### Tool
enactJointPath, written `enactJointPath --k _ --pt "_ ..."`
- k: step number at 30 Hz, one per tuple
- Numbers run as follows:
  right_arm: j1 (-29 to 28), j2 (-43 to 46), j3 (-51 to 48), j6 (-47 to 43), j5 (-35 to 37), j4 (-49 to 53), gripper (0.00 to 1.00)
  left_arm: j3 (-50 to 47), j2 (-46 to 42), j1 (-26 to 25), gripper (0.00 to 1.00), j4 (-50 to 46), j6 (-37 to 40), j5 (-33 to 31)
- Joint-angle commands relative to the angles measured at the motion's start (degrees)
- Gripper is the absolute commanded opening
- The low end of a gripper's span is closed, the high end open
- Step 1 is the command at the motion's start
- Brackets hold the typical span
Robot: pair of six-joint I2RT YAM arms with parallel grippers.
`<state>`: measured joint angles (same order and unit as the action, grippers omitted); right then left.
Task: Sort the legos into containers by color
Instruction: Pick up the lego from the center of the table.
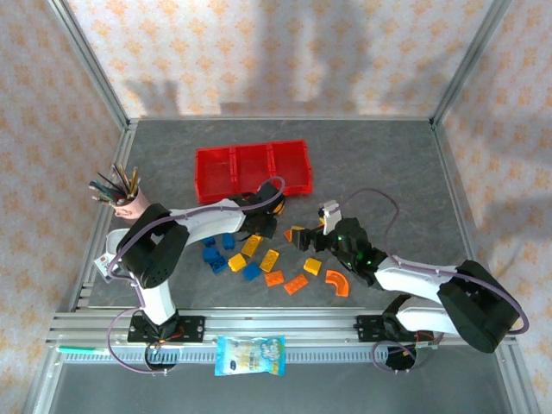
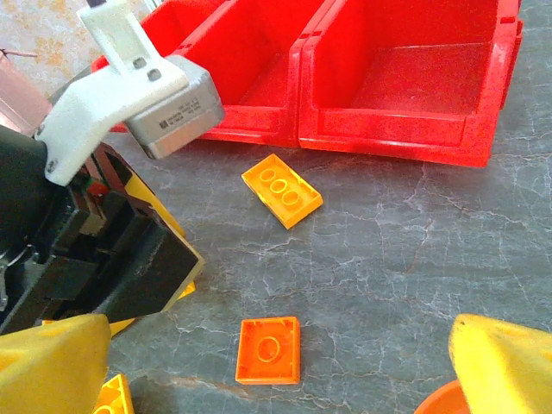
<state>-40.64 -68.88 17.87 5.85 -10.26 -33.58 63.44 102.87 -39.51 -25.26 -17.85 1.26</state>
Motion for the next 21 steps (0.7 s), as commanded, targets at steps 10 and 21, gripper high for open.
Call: enactJointPath --k 10,21 --pt "-0.33 0.87 -0.47 -1.35 1.45 -1.92 1.0 1.86 1.57 -0.13 0.25 -3.31 1.59 -2.35" --pt "-0.32 2.86 -0.4 -1.1 2.31 -0.17 1.0 1.75 -2.93 -0.13 0.17 -2.7 1.5 -4.34"
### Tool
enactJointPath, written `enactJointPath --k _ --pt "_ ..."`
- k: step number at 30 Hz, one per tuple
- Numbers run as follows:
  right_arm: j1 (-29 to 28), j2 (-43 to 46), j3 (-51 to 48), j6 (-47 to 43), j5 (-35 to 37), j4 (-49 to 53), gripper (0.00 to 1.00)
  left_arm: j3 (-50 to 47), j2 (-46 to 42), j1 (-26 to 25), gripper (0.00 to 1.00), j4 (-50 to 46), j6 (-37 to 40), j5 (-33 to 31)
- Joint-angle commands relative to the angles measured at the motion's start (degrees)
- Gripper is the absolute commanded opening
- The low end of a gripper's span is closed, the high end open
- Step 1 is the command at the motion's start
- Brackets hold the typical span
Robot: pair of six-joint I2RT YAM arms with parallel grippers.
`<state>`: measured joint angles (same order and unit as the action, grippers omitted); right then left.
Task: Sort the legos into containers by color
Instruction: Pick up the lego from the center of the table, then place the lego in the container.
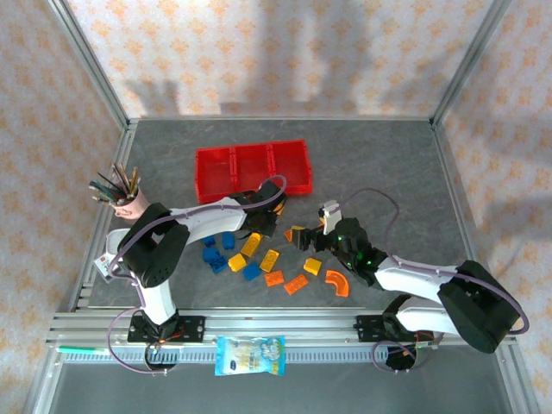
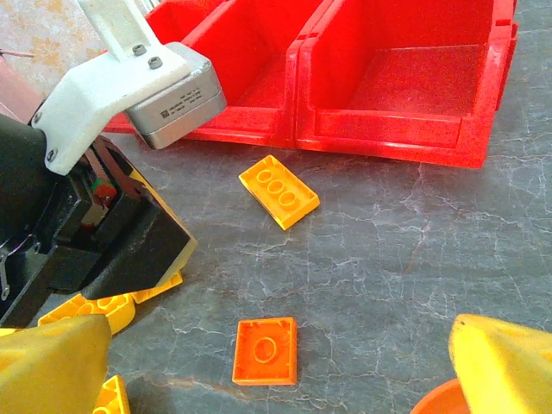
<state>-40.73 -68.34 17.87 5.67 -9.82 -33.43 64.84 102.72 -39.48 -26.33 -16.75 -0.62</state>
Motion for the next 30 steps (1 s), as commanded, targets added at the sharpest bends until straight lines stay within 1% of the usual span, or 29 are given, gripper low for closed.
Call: enactJointPath --k 1,8,13,16,23,30 --pt "-0.23 2.57 0.15 -0.77 1.83 0.59 1.0 0.31 -3.35 -0.15 0.17 -1.67 0.32 -2.9" --pt "-0.27 3.37 5.31 1.46 0.32 6.73 1.0 0.02 -7.84 0.26 0.17 -0.81 -0.21 -5.8" --pt "-0.47 1.19 10.17 3.16 -1.44 9.44 1.0 1.91 -9.76 3.28 0.17 -0.92 -0.97 -7.2" --pt "-0.88 -0.99 13.13 4.12 -1.8 10.64 1.0 3.07 -11.05 6.68 0.17 0.21 -1.35 -7.01" --pt "-1.28 -6.15 18.52 5.48 -1.64 10.84 1.0 7.84 -10.98 17.05 0.17 2.32 -1.62 -4.83" --pt "-1.28 -11.8 22.35 6.54 -0.57 8.8 1.0 12.32 -6.71 23.92 0.17 6.34 -1.91 -4.26"
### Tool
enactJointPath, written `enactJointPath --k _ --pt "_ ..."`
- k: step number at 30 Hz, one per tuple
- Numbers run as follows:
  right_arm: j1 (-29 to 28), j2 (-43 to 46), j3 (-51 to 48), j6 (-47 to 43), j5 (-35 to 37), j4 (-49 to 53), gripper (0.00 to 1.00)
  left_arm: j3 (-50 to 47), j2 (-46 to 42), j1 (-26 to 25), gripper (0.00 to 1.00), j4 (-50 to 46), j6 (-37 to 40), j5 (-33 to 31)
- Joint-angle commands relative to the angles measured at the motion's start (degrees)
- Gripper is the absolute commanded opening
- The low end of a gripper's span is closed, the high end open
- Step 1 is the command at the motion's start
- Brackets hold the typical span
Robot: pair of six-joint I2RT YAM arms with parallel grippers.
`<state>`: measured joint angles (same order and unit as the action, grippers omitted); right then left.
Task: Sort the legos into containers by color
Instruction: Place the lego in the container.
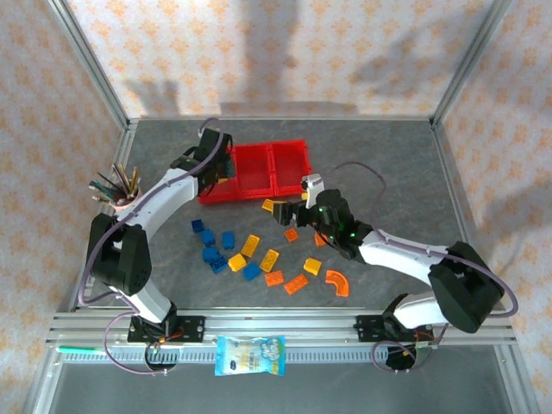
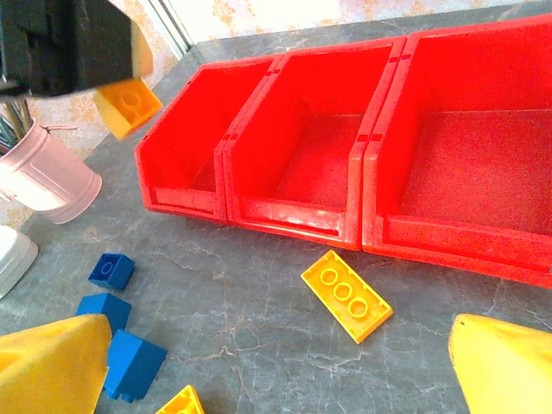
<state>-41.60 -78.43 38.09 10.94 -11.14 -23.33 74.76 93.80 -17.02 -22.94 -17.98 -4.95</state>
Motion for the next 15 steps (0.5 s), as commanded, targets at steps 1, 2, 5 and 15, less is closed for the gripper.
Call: enactJointPath --k 1,2,5,15 --pt "-0.43 -2.46 2.52 1.65 0.69 -1.89 1.0 2.72 2.9 1.99 0.17 3.83 -0.98 -0.06" --pt "-0.41 -3.29 3.0 2.19 0.53 -2.23 1.0 3.01 3.79 2.52 0.18 5.14 -1.18 -0.08" --pt "-0.49 -5.13 4.65 3.44 0.11 -2.07 1.0 4.7 6.75 3.34 0.18 6.72 -1.35 -0.11" --pt "-0.41 -1.46 6.22 2.63 0.47 2.15 1.0 8.49 9.63 4.6 0.35 4.65 -2.17 0.87"
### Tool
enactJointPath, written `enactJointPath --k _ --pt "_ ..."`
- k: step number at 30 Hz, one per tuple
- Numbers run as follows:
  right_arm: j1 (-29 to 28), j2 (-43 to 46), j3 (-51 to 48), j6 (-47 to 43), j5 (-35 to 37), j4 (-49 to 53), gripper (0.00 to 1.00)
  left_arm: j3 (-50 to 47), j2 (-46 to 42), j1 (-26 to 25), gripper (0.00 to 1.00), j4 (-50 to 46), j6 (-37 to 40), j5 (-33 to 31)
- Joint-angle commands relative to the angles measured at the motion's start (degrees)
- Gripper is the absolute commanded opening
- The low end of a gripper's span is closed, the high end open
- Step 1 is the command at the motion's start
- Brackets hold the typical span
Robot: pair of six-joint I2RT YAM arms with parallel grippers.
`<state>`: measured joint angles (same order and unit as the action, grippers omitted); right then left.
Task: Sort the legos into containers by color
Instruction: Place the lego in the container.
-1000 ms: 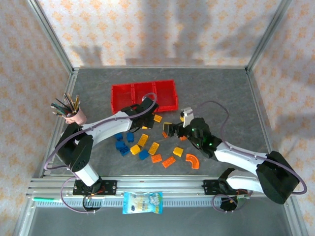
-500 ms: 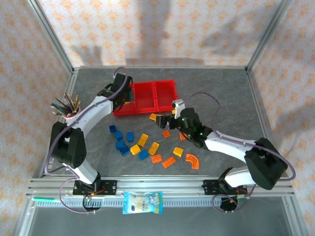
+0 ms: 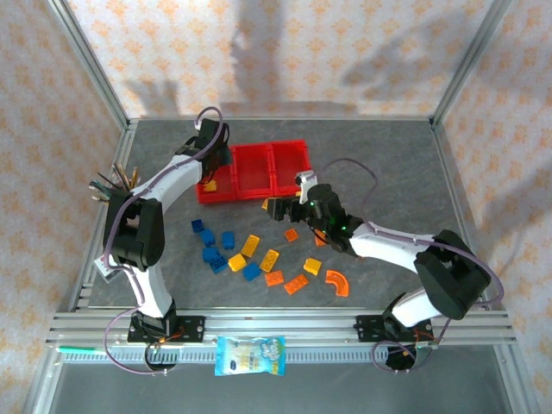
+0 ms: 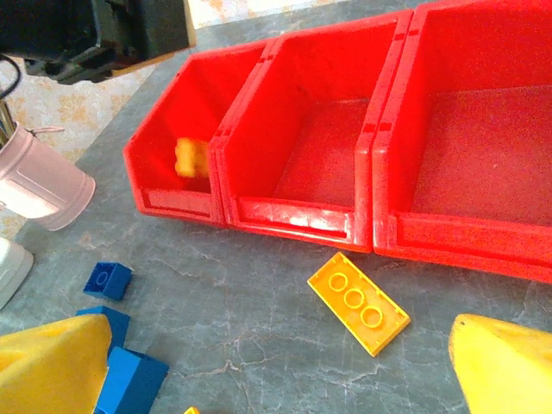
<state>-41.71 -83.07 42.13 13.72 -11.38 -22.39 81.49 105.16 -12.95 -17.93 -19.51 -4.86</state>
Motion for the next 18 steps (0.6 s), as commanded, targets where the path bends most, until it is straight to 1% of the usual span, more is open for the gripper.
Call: enactJointPath --k 1,5,10,13,18 --pt "-0.3 3.88 2.2 -0.26 0.75 1.76 1.0 0.83 -2.86 0.56 0.36 0.36 -0.55 2.41" --pt "-0.3 4.97 2.55 -0.69 -0.76 5.7 1.0 -3.35 -7.38 0.24 0.37 1.67 -1.27 7.76" --pt "-0.3 6.45 3.05 -0.65 -3.02 11.32 1.0 -11.14 -13.39 -1.62 0.38 1.87 -2.34 12.03" --pt "-0.3 7.64 2.2 0.15 -4.3 13.99 1.0 -15.82 -17.02 -4.54 0.4 1.04 -2.46 12.18" --pt "-0.3 9.18 -0.52 2.88 -6.03 16.76 1.0 -21.16 -21.34 -10.74 0.43 -2.25 -2.89 10.22"
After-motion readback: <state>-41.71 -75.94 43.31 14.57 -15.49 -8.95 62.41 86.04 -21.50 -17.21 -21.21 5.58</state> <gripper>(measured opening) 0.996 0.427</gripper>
